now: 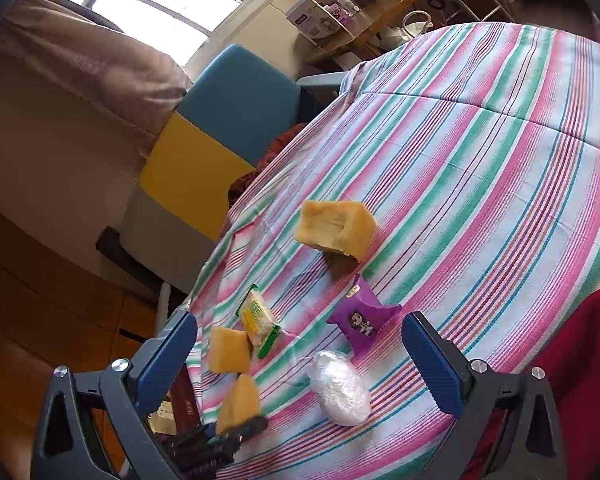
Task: Organize objects
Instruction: 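Grasp the yellow sponge block with the left gripper, then grasp the purple candy packet with the right gripper while the left holds the sponge, then lower the sponge into the gold tray and open the left gripper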
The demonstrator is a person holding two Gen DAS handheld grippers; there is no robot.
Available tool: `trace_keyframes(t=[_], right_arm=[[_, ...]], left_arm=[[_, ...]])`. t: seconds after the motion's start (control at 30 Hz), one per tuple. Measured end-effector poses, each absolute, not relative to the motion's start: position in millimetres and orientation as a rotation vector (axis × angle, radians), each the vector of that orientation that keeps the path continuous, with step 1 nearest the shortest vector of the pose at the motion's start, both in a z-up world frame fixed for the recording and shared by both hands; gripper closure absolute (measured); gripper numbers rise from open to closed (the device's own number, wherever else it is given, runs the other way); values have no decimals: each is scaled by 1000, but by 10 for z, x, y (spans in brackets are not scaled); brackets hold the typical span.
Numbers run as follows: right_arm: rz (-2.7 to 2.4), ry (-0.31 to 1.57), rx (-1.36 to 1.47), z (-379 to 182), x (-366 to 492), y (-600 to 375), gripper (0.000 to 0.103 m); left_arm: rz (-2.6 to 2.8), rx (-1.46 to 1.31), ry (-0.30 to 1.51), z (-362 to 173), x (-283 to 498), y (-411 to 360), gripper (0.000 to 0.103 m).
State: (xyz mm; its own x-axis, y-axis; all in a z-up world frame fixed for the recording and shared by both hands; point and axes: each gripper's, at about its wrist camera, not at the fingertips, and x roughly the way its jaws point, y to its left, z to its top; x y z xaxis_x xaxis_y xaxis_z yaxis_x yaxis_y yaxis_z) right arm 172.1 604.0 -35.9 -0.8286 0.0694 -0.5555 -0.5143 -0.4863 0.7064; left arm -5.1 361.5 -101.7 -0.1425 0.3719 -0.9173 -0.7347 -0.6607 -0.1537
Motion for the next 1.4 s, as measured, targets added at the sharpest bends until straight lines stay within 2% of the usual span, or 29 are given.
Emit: trace_keyframes(t=[0.1, 0.23, 0.33, 0.37, 0.47, 0.53, 0.77, 0.8, 0.83, 0.87, 1.17, 1.4], right_arm=[[2331, 1325, -703, -369, 1689, 6035, 0], [2290, 1279, -798, -392, 1605, 6019, 0], [2257, 1146, -963, -385, 1419, 5967, 1], [2256, 1077, -1022, -370, 1331, 5936, 3], [2243, 923, -1164, -386, 1053, 5904, 17], [2224, 876, -1247, -459, 901, 5935, 23], [2095, 705, -1524, -882, 439, 6028, 30], [2082, 687, -1540, -933, 418, 6035, 35], [2072, 671, -1560, -1021, 408, 6038, 61], [2061, 643, -1557, -1059, 413, 6034, 67], [2101, 619, -1522, -1074, 488, 6034, 66], [2107, 645, -1518, -1087, 551, 6095, 61]], left_arm=[[1935, -1266, 491, -1041, 77, 3413, 46], [1927, -1257, 435, -1046, 36, 3353, 46], [1909, -1278, 388, -1026, -32, 3300, 46], [1905, -1277, 381, -1030, -47, 3295, 46], [1907, -1266, 362, -1003, 27, 3238, 46], [1910, -1258, 347, -1000, 50, 3213, 46], [1891, -1274, 265, -997, -1, 3134, 46], [1890, -1274, 256, -999, -3, 3126, 46], [1890, -1272, 249, -1001, -2, 3117, 46], [1891, -1270, 246, -1003, 1, 3111, 46], [1935, -1222, 278, -1021, 60, 3194, 46], [1932, -1129, 256, -728, 203, 3050, 46]])
